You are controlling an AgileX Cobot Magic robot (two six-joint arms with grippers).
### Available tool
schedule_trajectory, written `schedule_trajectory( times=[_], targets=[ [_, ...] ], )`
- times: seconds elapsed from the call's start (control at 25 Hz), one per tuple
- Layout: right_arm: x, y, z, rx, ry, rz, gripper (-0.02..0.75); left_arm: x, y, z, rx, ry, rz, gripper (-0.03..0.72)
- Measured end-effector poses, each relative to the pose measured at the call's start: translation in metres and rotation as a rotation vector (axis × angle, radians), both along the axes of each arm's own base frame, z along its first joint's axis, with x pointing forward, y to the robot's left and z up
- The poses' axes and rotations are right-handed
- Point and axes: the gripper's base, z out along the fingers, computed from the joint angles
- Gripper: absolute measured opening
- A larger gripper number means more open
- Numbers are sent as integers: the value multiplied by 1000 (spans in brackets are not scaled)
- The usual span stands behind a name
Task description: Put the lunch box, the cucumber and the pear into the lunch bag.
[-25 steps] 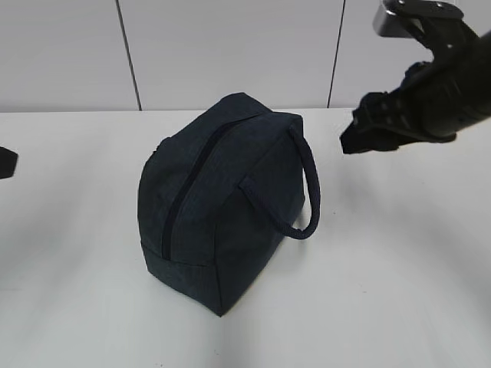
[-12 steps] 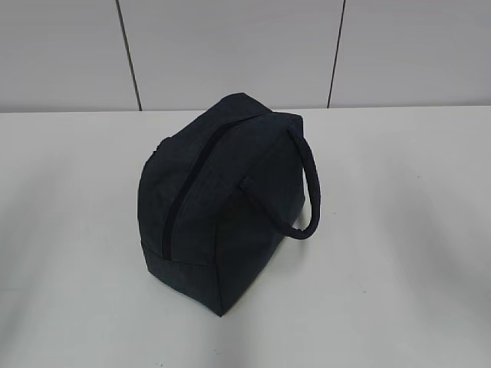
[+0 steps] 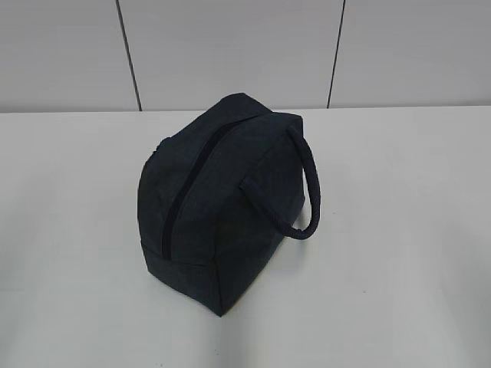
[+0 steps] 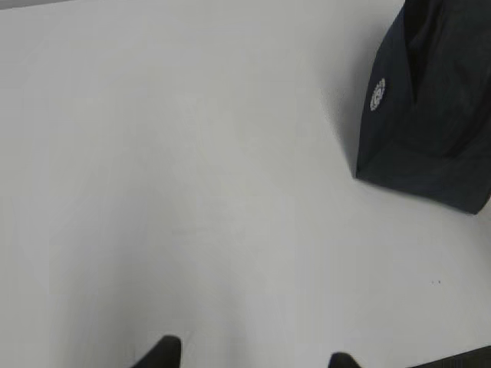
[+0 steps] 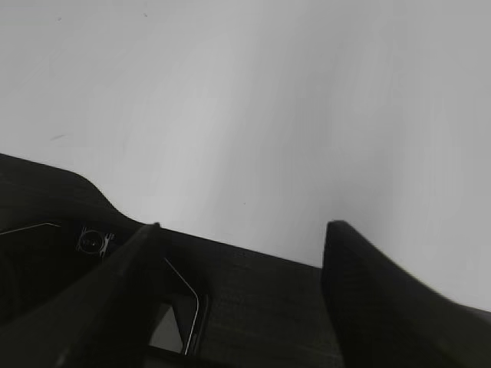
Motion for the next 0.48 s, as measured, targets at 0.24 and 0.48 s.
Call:
schedule_trajectory(
  times=[0.24, 0.48],
  targets=[
    [-34, -8, -3, 38, -195, -2, 498, -16, 2, -8, -4, -37, 1, 343],
    [-58, -13, -2, 74, -361, -4, 498, -37, 6, -5, -22, -167, 1, 342]
  ],
)
